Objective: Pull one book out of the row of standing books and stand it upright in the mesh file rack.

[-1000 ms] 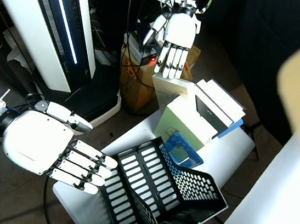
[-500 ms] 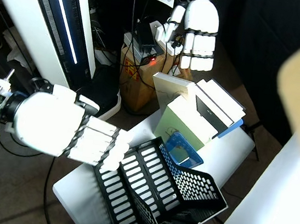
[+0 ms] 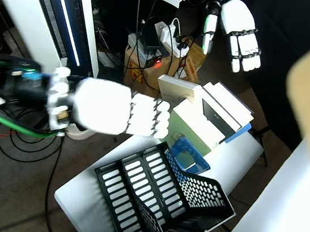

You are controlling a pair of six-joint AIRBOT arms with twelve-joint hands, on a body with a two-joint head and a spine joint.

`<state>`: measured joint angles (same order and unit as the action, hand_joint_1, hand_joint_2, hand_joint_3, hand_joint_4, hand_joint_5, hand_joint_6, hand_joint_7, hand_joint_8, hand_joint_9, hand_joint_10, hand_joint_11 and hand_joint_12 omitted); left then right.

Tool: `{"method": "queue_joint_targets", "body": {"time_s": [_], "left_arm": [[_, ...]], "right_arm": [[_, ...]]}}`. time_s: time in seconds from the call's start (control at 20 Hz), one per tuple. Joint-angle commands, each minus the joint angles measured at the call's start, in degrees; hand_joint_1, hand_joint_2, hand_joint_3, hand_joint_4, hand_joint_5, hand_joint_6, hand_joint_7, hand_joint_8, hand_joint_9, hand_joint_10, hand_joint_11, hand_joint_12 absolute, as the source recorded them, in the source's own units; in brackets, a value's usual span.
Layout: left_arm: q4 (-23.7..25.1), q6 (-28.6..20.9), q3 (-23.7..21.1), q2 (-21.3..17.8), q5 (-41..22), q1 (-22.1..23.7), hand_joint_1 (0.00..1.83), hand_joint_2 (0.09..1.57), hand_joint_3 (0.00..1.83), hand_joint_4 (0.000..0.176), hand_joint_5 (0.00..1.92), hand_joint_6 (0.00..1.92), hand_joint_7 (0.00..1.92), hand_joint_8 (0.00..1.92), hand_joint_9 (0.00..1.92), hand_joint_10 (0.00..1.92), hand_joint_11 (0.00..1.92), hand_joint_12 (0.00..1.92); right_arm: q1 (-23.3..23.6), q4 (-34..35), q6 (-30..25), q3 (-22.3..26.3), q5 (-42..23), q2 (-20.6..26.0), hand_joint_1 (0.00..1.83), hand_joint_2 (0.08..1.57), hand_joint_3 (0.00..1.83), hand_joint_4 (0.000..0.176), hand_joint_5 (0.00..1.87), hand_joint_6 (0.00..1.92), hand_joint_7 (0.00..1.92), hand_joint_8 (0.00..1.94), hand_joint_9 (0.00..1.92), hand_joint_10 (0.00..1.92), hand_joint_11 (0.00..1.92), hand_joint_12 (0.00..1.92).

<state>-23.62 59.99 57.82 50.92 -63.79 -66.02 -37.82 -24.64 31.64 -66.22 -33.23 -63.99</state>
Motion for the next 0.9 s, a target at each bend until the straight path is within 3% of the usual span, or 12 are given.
{"method": "queue_joint_targets", "body": {"time_s": [0.0,0.05,0.3,0.4,0.5,0.6,0.65,0.7,0.85], "left_arm": [[-0.83,0.11,0.44,0.38,-5.68,-0.05,0.53,1.2,0.0,0.092,0.0,0.0,0.0,0.0,0.0,0.0,0.0,0.0],[-1.41,0.11,0.79,0.55,-5.33,-0.05,0.57,1.2,0.0,0.083,0.0,0.0,0.0,0.0,0.0,0.0,0.0,0.0],[-4.15,0.08,2.34,1.5,-4.27,-0.31,0.71,1.21,0.0,0.091,0.0,0.0,0.0,0.0,0.0,0.0,0.0,0.0],[-5.17,-0.23,2.7,1.69,-4.34,-1.14,0.8,1.21,0.0,0.074,0.0,0.0,0.0,0.0,0.0,0.0,0.0,0.0],[-5.85,-0.84,3.13,1.97,-4.35,-1.66,0.83,1.22,0.0,0.073,0.0,0.0,0.0,0.0,0.0,0.0,0.0,0.0],[-6.38,-0.84,3.28,2.07,-4.31,-1.97,0.84,1.24,0.01,0.068,0.0,0.0,0.0,0.0,0.0,0.0,0.0,0.0],[-6.82,-0.85,3.35,2.18,-4.44,-2.33,0.83,1.24,0.01,0.083,0.0,0.0,0.0,0.0,0.0,0.0,0.0,0.0],[-7.31,-0.9,3.35,2.28,-4.78,-2.83,0.83,1.24,0.01,0.083,0.0,0.0,0.0,0.0,0.0,0.0,0.0,0.0],[-9.19,-2.12,3.18,2.41,-6.75,-5.59,0.8,1.25,0.01,0.07,0.0,0.0,0.0,0.0,0.0,0.0,0.0,0.0]], "right_arm": [[1.18,-1.35,-1.19,-0.45,-3.63,-0.56,0.91,1.0,0.0,0.0,0.0,0.0,0.0,0.0,0.0,0.0,0.0,0.0],[2.33,-3.99,-2.12,-1.0,-2.26,-1.71,0.95,0.98,0.0,0.0,0.0,0.0,0.0,0.0,0.0,0.0,0.0,0.0],[6.68,-14.84,-6.44,-4.6,1.8,-8.06,0.89,0.99,0.0,0.0,0.0,0.0,0.0,0.0,0.0,0.0,0.0,0.0],[7.85,-17.58,-6.75,-5.54,2.65,-10.18,0.93,0.98,0.0,0.0,0.0,0.0,0.0,0.0,0.0,0.0,0.0,0.0],[8.84,-19.67,-6.93,-6.23,3.35,-11.9,0.95,0.96,0.0,0.0,0.0,0.0,0.0,0.0,0.0,0.0,0.0,0.0],[9.59,-21.18,-6.93,-6.72,3.78,-13.21,0.92,0.99,0.0,0.0,0.0,0.0,0.0,0.0,0.0,0.0,0.0,0.0],[10.2,-22.66,-6.93,-7.0,4.2,-14.28,0.91,0.99,0.0,0.0,0.0,0.0,0.0,0.0,0.0,0.0,0.0,0.0],[10.56,-23.45,-6.93,-7.28,4.36,-15.05,0.91,0.99,0.0,0.0,0.0,0.0,0.0,0.0,0.0,0.0,0.0,0.0],[12.01,-27.22,-6.93,-8.48,5.73,-18.3,0.92,1.01,0.0,0.0,0.0,0.0,0.0,0.0,0.0,0.0,0.0,0.0]]}}
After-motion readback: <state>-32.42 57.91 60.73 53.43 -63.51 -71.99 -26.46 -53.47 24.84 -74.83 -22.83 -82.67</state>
